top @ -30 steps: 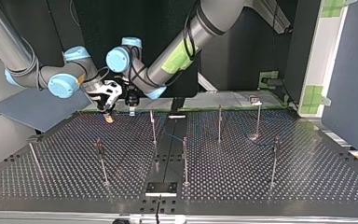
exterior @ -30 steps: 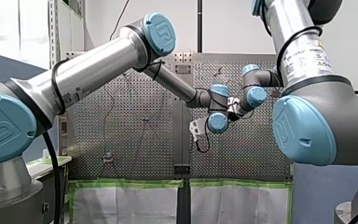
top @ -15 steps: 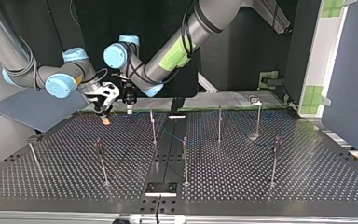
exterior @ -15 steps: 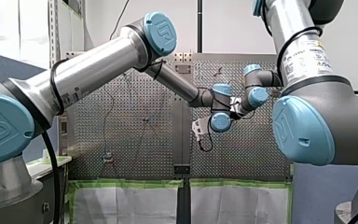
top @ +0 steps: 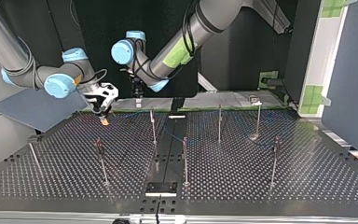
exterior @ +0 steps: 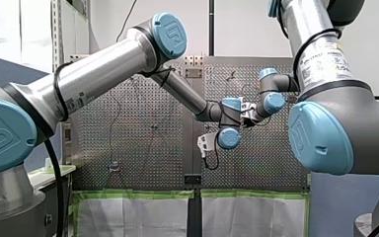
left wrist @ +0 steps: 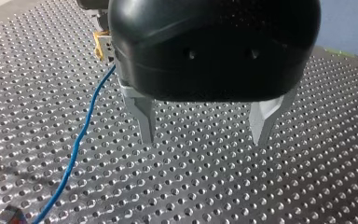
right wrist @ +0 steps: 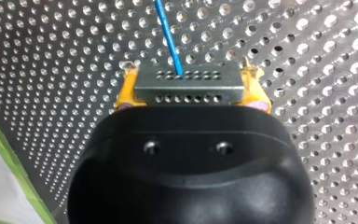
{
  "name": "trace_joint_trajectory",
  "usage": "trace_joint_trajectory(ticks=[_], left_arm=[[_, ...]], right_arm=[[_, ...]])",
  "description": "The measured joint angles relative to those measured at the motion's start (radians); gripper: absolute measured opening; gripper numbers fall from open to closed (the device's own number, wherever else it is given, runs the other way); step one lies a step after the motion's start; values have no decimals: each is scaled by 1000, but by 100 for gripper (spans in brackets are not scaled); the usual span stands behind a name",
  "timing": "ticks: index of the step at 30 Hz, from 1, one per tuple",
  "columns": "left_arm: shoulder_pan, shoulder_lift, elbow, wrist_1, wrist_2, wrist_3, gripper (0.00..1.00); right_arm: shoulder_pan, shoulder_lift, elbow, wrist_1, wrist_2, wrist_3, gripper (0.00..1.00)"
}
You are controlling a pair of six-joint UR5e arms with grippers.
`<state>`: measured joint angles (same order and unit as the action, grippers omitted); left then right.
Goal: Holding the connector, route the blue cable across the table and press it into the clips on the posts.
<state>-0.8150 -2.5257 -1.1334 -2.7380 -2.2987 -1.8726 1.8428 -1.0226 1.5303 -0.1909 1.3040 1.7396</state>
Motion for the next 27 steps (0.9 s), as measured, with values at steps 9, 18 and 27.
trace_joint_trajectory(ticks=[9, 18, 27], left_arm=[[-22, 2, 8, 29, 0, 28, 100], [-31, 16, 16, 54, -36, 60, 100], [-29, 16, 65, 56, -37, 90, 100]], right_arm=[[0, 1, 0, -6, 0, 0, 0], [0, 3, 0, -9, 0, -1, 0], [0, 3, 0, -9, 0, -4, 0]])
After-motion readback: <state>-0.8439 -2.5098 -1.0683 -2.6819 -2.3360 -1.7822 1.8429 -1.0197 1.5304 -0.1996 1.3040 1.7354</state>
